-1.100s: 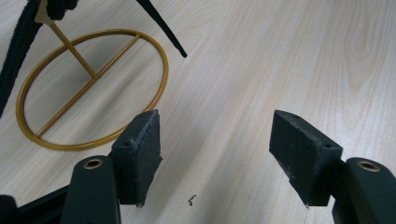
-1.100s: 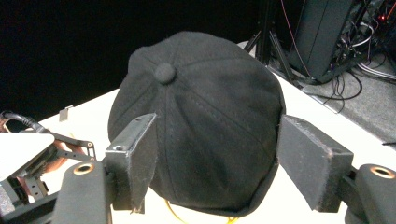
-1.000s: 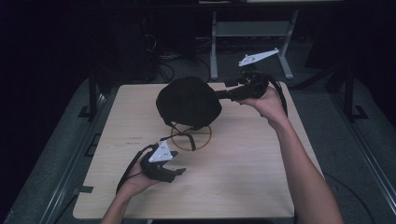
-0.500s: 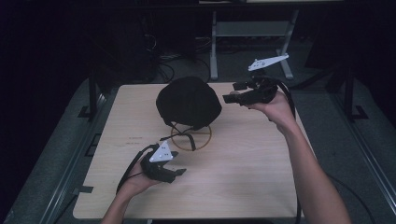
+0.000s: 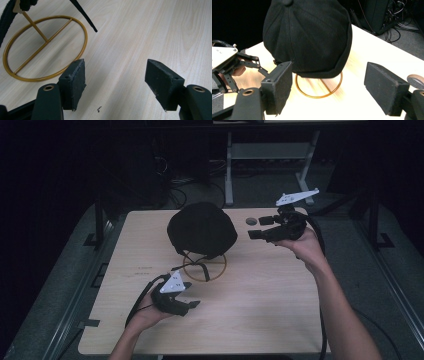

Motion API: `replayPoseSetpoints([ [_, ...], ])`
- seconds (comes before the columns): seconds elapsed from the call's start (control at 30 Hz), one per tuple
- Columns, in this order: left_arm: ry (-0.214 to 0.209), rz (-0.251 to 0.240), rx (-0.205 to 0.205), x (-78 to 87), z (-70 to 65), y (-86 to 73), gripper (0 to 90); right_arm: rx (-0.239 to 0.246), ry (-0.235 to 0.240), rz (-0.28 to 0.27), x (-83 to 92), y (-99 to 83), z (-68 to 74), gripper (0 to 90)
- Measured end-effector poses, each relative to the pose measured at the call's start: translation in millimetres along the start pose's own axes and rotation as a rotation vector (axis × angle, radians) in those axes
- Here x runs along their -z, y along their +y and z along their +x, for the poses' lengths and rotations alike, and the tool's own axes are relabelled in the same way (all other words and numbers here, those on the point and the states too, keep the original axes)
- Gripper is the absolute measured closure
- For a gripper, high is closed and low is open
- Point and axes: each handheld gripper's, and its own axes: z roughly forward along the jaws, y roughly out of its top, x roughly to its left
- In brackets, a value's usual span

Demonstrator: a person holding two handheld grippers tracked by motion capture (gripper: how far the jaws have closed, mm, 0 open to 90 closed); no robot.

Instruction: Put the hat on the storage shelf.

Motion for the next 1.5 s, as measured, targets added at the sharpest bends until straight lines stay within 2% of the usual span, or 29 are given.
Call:
replayPoseSetpoints([
  [0.5, -0.001, 0.002, 0.020, -0.2, 0.4, -0.2, 31.2, -0.040, 0.012, -0.001, 7.6, -33.9, -4.3, 20.8],
  [0.97, 0.007, 0.006, 0.036, -2.0, -0.1, -0.1, 27.4, -0.070, -0.006, 0.021, 14.0, -62.4, -7.6, 18.8],
  [1.5, 0.010, 0.007, 0.040, -3.4, -0.5, -0.4, 25.9, -0.105, 0.000, 0.026, 18.3, -96.2, -9.2, 17.6],
])
